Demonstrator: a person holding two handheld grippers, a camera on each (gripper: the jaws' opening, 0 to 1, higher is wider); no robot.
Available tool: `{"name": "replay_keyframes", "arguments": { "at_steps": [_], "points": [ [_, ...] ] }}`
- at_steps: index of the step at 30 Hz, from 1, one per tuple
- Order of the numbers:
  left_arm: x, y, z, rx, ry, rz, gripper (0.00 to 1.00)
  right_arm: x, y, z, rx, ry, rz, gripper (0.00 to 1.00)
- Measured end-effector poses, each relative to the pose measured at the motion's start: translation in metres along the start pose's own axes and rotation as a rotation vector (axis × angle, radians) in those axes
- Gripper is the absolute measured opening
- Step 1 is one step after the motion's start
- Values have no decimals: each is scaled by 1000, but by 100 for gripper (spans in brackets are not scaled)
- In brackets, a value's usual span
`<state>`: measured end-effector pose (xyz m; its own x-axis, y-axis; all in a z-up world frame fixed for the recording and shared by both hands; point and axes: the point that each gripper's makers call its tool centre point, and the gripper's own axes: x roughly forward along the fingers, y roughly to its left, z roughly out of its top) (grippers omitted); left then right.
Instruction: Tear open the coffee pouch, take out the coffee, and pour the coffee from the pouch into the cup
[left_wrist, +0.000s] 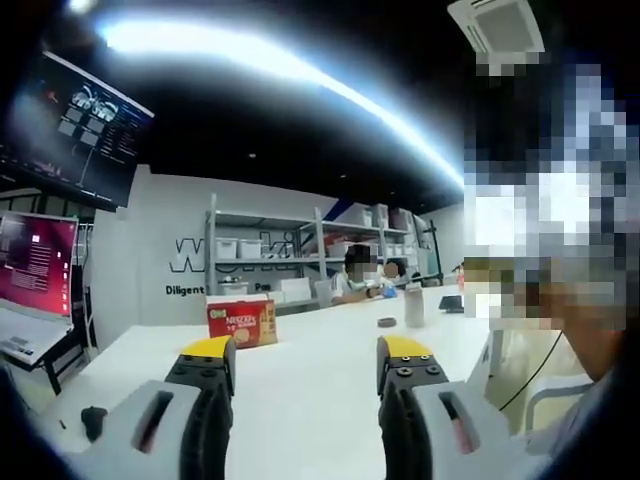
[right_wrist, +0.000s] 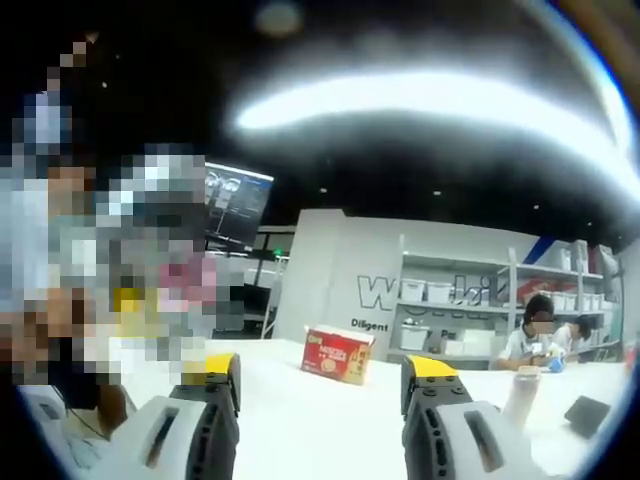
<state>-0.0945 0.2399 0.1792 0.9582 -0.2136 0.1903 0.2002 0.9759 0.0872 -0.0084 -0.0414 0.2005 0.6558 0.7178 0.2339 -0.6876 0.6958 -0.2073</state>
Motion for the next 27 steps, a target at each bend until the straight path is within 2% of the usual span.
{"name": "replay_keyframes", "arguments": {
  "at_steps": [27],
  "points": [
    [1, 0, -1, 1, 4, 0, 60, -1, -1, -2, 1, 3, -6, 65]
  ]
}}
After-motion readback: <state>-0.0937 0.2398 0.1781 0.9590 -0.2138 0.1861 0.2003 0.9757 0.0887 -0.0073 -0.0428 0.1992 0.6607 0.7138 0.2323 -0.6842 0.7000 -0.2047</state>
